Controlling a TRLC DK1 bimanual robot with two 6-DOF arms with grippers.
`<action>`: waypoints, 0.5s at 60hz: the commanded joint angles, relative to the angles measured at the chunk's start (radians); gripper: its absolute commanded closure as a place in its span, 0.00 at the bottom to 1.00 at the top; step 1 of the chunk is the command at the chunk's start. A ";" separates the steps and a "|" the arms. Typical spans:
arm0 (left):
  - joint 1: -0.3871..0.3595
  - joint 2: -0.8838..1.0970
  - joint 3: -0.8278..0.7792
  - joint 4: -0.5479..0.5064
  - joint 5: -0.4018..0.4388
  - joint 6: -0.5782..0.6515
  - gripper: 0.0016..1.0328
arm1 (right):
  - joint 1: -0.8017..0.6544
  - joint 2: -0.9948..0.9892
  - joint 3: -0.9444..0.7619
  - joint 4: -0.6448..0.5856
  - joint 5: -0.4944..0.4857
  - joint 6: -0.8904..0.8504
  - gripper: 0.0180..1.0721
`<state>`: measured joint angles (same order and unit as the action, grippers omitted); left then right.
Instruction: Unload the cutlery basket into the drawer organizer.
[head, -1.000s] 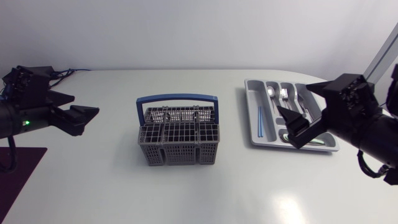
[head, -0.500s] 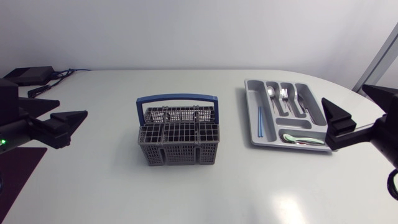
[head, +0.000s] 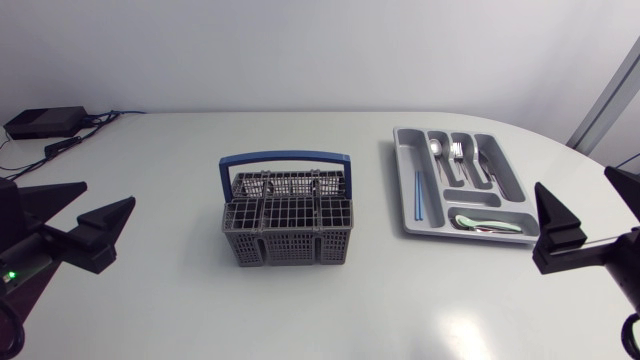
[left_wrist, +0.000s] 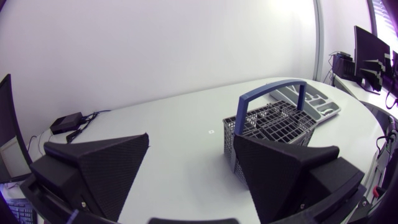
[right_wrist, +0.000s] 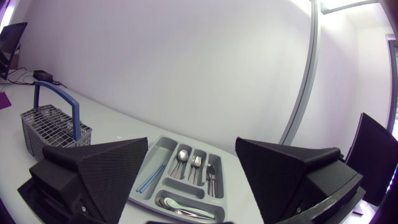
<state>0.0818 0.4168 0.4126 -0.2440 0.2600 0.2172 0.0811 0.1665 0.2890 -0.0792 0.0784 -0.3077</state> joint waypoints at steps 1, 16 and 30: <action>-0.013 -0.044 -0.059 0.028 -0.021 -0.045 0.03 | -0.012 -0.022 -0.047 0.004 -0.005 0.058 0.04; -0.036 -0.170 -0.179 0.101 -0.102 -0.103 0.03 | -0.035 -0.071 -0.129 0.030 -0.030 0.143 0.04; -0.058 -0.288 -0.291 0.169 -0.178 -0.158 0.03 | -0.057 -0.117 -0.206 0.053 -0.053 0.222 0.04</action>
<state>0.0345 0.1654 0.1692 -0.1017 0.1009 0.1028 0.0345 0.0669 0.1249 -0.0441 0.0296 -0.1429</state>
